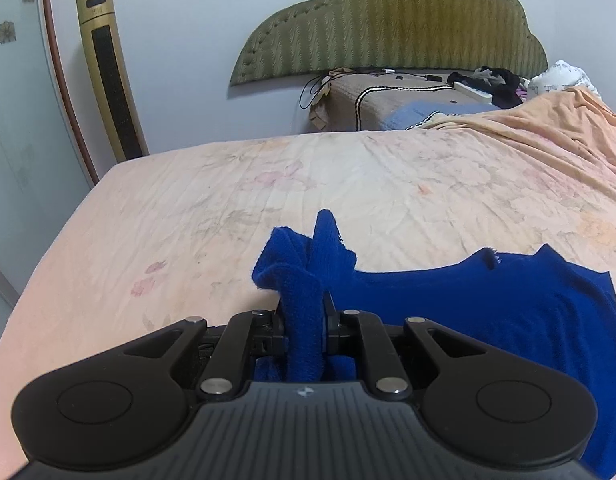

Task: Fold small clothes
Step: 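Lift the grasped sweater edge with both grippers and fold it over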

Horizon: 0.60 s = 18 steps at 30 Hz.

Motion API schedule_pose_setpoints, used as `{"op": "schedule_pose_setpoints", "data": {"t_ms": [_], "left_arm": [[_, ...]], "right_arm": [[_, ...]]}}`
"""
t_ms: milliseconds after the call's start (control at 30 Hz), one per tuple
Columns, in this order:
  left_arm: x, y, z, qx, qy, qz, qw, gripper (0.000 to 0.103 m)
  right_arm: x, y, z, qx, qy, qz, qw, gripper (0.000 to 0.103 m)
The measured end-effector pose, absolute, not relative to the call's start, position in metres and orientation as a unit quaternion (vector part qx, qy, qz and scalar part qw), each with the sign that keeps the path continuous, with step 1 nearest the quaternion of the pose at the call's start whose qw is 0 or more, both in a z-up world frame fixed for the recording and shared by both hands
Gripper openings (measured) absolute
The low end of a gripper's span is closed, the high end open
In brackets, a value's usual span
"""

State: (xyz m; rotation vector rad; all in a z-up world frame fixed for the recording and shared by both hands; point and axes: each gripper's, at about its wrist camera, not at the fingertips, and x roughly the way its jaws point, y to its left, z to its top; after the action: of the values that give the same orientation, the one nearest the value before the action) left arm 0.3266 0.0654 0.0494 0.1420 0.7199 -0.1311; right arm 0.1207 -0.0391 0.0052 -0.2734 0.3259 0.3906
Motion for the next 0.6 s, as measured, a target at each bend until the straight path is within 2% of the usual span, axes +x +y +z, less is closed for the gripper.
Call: {"op": "schedule_pose_setpoints", "data": {"t_ms": [600], "left_arm": [[0.313,-0.014,0.073,0.095,0.329,-0.089,0.935,0.012]], "right_arm": [[0.085,-0.11,0.008,-0.057,0.144,0.148,0.977,0.004]]}}
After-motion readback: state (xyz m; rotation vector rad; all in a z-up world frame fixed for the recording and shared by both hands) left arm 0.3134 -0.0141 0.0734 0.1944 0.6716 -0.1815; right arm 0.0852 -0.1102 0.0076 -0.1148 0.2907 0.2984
